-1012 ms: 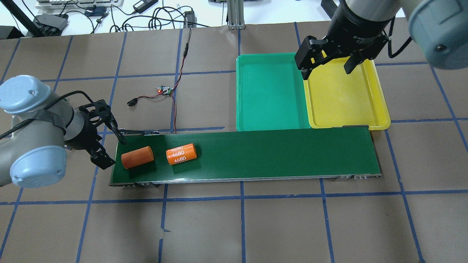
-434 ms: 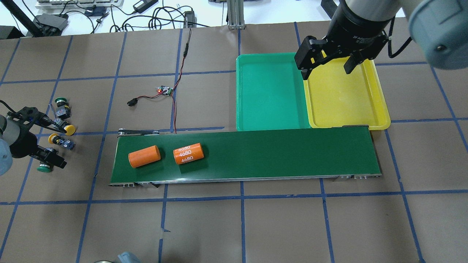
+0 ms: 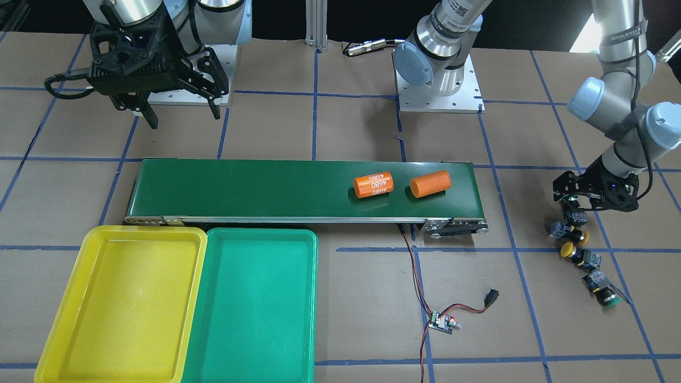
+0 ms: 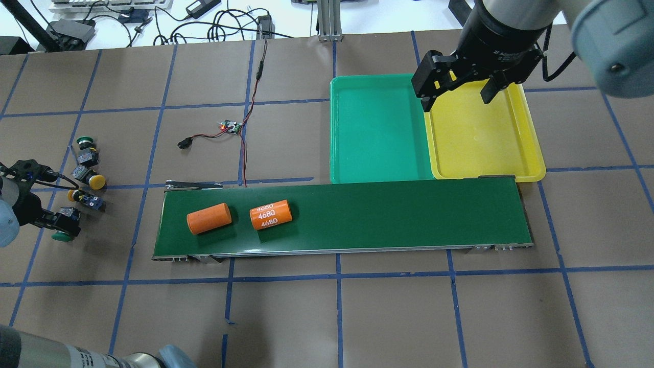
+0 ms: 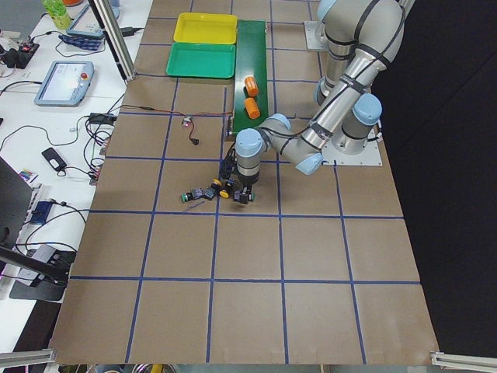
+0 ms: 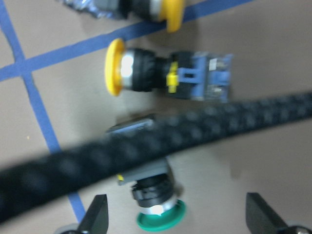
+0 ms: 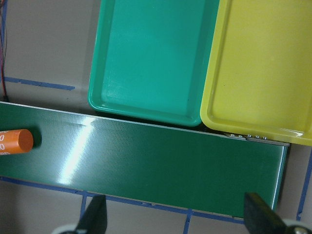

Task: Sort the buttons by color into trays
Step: 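Grasp a green-capped push button with the left gripper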

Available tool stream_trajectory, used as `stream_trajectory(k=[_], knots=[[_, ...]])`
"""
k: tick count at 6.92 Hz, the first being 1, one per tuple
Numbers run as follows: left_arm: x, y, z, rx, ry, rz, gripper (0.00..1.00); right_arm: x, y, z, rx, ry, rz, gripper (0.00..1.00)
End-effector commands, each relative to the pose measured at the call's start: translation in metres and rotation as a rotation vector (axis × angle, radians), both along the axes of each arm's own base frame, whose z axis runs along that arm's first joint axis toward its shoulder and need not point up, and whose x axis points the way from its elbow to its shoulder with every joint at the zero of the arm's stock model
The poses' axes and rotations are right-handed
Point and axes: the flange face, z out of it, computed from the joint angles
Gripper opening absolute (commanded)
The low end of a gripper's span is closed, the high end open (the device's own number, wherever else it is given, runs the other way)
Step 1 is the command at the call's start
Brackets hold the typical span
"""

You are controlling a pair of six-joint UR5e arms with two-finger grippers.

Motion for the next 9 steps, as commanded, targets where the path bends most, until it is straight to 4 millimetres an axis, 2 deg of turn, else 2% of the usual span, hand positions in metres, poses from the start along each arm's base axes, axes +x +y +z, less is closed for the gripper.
stream_trajectory(k=[1,2,3,5,6,7,8,9], knots=[[0.009,-0.007,-0.008,-0.003,-0.001,0.020,0.56,0.000,0.000,0.000,0.000,0.000,-0.001,1.00],[0.011,-0.009,-0.003,-0.014,-0.009,0.033,0.04,-0.001,-0.001,0.000,0.000,0.002,-0.001,1.00],[0.010,-0.008,0.002,-0.018,-0.013,0.037,0.00,0.000,0.000,-0.001,0.002,0.000,0.001,1.00],[-0.006,-0.008,0.028,-0.039,-0.040,0.002,0.00,0.000,0.000,-0.002,0.003,0.000,-0.001,1.00],[-0.038,-0.012,0.051,-0.025,-0.023,-0.056,0.00,0.000,0.000,-0.001,0.002,0.000,0.001,1.00],[-0.088,-0.020,0.079,-0.026,-0.024,-0.146,0.00,0.000,0.000,-0.001,0.002,0.000,0.001,1.00],[-0.145,-0.022,0.098,-0.016,-0.012,-0.250,0.00,0.000,0.000,-0.001,0.002,0.000,0.001,1.00],[-0.199,-0.011,0.100,0.021,0.013,-0.347,0.00,0.001,0.001,-0.001,0.002,0.000,0.002,1.00]])
